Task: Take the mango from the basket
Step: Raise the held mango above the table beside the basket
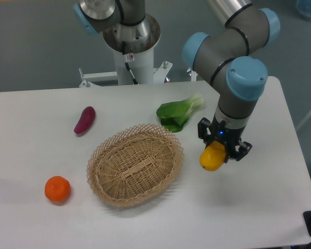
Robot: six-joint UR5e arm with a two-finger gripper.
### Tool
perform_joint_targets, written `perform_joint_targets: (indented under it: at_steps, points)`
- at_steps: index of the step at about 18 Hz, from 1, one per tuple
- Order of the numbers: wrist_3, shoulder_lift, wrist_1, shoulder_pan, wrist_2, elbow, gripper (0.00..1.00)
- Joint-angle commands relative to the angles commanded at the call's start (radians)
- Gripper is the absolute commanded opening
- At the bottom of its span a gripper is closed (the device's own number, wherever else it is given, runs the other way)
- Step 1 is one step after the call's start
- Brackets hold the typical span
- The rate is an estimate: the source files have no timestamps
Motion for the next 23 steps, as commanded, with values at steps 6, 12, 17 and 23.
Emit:
perform_joint_targets:
  at_steps: [6, 12, 17, 23]
  points:
    - [0.072, -0.015, 0.015, 0.009, 0.005, 0.023, 0.42]
    - [0.097, -0.035, 0.025, 0.023, 0.032, 0.028, 0.41]
    - [0.098, -0.052, 0.057, 0.025, 0.060, 0.025, 0.41]
    - [0.137, -0.051, 0.057, 0.043, 0.060, 0.014, 0.41]
